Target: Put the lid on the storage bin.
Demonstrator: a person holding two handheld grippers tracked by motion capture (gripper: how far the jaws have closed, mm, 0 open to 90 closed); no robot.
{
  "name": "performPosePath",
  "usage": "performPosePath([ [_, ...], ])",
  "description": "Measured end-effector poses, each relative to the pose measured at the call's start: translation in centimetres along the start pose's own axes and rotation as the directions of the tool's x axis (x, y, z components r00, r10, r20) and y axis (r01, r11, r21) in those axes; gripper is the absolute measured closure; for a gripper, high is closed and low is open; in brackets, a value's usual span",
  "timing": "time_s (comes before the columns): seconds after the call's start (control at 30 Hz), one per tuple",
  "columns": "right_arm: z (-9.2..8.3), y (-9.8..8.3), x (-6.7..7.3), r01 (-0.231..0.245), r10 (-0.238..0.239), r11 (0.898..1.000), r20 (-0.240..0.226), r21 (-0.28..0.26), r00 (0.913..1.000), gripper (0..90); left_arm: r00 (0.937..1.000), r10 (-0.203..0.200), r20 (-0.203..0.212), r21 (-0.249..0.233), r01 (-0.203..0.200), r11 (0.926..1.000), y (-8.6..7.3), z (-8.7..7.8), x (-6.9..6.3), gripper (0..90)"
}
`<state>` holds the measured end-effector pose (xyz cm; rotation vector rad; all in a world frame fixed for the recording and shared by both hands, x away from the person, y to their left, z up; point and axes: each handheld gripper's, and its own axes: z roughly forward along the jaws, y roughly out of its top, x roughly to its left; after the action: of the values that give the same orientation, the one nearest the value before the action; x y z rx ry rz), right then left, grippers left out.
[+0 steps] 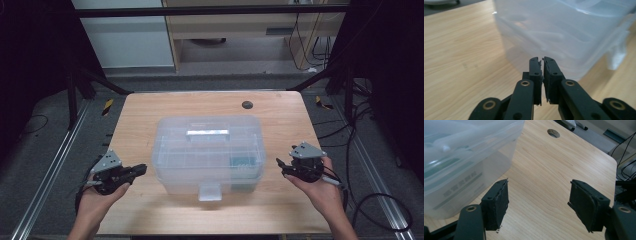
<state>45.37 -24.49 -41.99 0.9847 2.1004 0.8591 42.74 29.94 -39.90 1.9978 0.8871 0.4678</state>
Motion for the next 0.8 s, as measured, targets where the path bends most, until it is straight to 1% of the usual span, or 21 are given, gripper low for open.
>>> performPosePath([
  [0.03, 0.2, -0.1, -0.1, -0.012, 0.012, 1.000, 0.001, 0.004, 0.9999, 31.6, 0.9995, 0.013, -0.030, 0.008, -0.013, 0.9999, -0.1, 0.0, 0.4, 80.7],
  [0.1, 0.9, -0.3, -0.4, -0.039, 0.039, 0.999, 0.008, 0.007, 0.9992, 32.0, 0.9959, 0.036, -0.083, 0.024, -0.035, 0.9991, -0.2, 0.3, 1.2, 79.9],
  [0.13, 1.2, -0.4, -0.5, -0.048, 0.048, 0.999, 0.007, 0.011, 0.9988, 33.4, 0.9898, 0.059, -0.130, 0.038, -0.054, 0.9978, -0.3, 0.7, 1.9, 78.7],
  [0.17, 1.7, -0.5, -0.7, -0.076, 0.075, 0.997, 0.012, 0.018, 0.9971, 35.6, 0.9838, 0.075, -0.163, 0.057, -0.067, 0.9961, -0.5, 1.2, 2.5, 75.1],
  [0.23, 2.8, -0.8, -1.1, -0.112, 0.111, 0.993, 0.022, 0.027, 0.9935, 36.7, 0.9722, 0.110, -0.206, 0.090, -0.093, 0.9916, -0.8, 2.1, 3.3, 66.3],
  [0.27, 3.3, -0.9, -1.3, -0.128, 0.127, 0.991, 0.026, 0.027, 0.9916, 36.7, 0.9693, 0.109, -0.221, 0.106, -0.087, 0.9905, -1.1, 2.9, 4.1, 63.6],
  [0.3, 4.0, -1.1, -1.8, -0.163, 0.162, 0.986, 0.037, 0.027, 0.9861, 36.7, 0.9688, 0.104, -0.225, 0.108, -0.081, 0.9908, -1.2, 3.4, 4.5, 60.3],
  [0.33, 4.5, -1.2, -2.1, -0.182, 0.180, 0.983, 0.041, 0.029, 0.9827, 36.3, 0.9675, 0.097, -0.233, 0.113, -0.072, 0.9910, -1.4, 4.3, 5.2, 56.8],
  [0.37, 5.4, -1.3, -2.5, -0.209, 0.208, 0.977, 0.045, 0.030, 0.9772, 35.1, 0.9657, 0.089, -0.244, 0.116, -0.062, 0.9913, -1.5, 4.8, 5.5, 50.8],
  [0.4, 5.9, -1.4, -2.7, -0.232, 0.230, 0.972, 0.045, 0.035, 0.9721, 34.7, 0.9620, 0.094, -0.257, 0.130, -0.061, 0.9895, -1.7, 5.7, 6.0, 45.1],
  [0.43, 6.8, -1.6, -3.1, -0.256, 0.254, 0.966, 0.047, 0.043, 0.9661, 34.0, 0.9624, 0.087, -0.257, 0.136, -0.053, 0.9893, -1.8, 6.2, 6.3, 39.9],
  [0.47, 7.3, -1.7, -3.3, -0.267, 0.265, 0.963, 0.046, 0.045, 0.9633, 32.8, 0.9667, 0.060, -0.249, 0.138, -0.026, 0.9900, -1.9, 6.9, 6.8, 36.6],
  [0.5, 7.9, -1.9, -3.5, -0.282, 0.280, 0.958, 0.053, 0.047, 0.9585, 32.2, 0.9689, 0.043, -0.244, 0.141, -0.008, 0.9900, -2.1, 7.5, 7.0, 32.4],
  [0.53, 8.4, -2.1, -3.6, -0.293, 0.290, 0.955, 0.059, 0.047, 0.9553, 30.8, 0.9695, 0.028, -0.244, 0.148, 0.009, 0.9890, -2.2, 8.1, 7.3, 28.0],
  [0.57, 8.9, -2.2, -3.7, -0.307, 0.303, 0.951, 0.062, 0.049, 0.9508, 28.5, 0.9710, 0.007, -0.239, 0.156, 0.031, 0.9873, -2.5, 8.7, 7.6, 23.2],
  [0.6, 9.3, -2.4, -3.9, -0.318, 0.315, 0.947, 0.062, 0.049, 0.9470, 27.2, 0.9739, -0.025, -0.226, 0.169, 0.064, 0.9836, -2.7, 9.4, 7.9, 20.5],
  [0.63, 9.8, -2.5, -3.9, -0.335, 0.331, 0.941, 0.063, 0.046, 0.9414, 25.9, 0.9751, -0.048, -0.217, 0.172, 0.086, 0.9813, -2.9, 9.8, 8.1, 18.0],
  [0.67, 10.0, -2.6, -3.9, -0.342, 0.339, 0.938, 0.065, 0.047, 0.9386, 24.3, 0.9760, -0.073, -0.205, 0.176, 0.110, 0.9781, -3.1, 10.3, 8.3, 15.7],
  [0.73, 10.6, -2.7, -3.8, -0.349, 0.344, 0.935, 0.077, 0.058, 0.9356, 21.2, 0.9755, -0.074, -0.208, 0.203, 0.116, 0.9723, -3.5, 11.0, 8.5, 12.9],
  [0.77, 10.9, -2.8, -3.7, -0.362, 0.356, 0.930, 0.080, 0.065, 0.9310, 20.4, 0.9741, -0.077, -0.212, 0.203, 0.121, 0.9717, -3.6, 11.3, 8.6, 12.0],
  [0.8, 11.1, -2.9, -3.7, -0.364, 0.358, 0.929, 0.086, 0.068, 0.9298, 20.0, 0.9739, -0.090, -0.208, 0.203, 0.133, 0.9701, -3.8, 11.5, 8.7, 11.7],
])
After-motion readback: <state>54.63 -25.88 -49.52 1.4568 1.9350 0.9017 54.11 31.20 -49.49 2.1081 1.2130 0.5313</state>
